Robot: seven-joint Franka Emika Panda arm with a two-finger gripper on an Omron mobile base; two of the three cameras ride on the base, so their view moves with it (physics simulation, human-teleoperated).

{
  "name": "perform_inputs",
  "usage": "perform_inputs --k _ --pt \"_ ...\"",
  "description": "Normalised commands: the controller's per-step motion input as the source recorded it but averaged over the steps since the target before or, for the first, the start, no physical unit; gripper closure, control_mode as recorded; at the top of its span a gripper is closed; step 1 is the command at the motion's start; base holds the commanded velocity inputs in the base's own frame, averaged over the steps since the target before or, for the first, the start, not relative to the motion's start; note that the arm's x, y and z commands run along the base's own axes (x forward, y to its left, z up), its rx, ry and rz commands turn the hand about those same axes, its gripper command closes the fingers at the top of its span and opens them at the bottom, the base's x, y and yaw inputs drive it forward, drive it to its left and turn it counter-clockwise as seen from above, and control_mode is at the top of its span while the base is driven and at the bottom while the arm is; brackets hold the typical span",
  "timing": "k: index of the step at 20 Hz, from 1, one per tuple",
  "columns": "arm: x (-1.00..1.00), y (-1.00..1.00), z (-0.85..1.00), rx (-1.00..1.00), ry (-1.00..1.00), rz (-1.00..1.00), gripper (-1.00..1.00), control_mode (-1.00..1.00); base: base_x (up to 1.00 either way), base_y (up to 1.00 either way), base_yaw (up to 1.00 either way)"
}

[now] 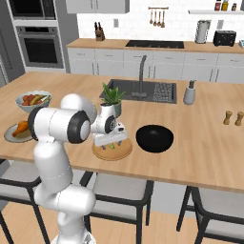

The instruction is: Pick the chicken drumstick and lemon wedge from their plates and place them in the bowl. Then put the bowl in the fridge.

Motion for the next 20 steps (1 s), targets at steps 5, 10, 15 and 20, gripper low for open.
perform_inputs --k 5,10,15,20 --pt "0.12 0.00 -0.16 0.00 0.00 0.00 1.00 -1.00 0.00 0.00 0.00" --pt "0.06 0.00 -0.04 0.00 0.00 0.03 1.00 -1.00 0.00 0.00 0.00" --pt "-0.23 -0.12 0.08 0.00 0.00 0.10 1.00 -1.00 0.00 0.00 0.00" --pt "-0.30 -0.21 0.55 0.00 -0.01 0.09 1.00 -1.00 0.00 0.00 0.00"
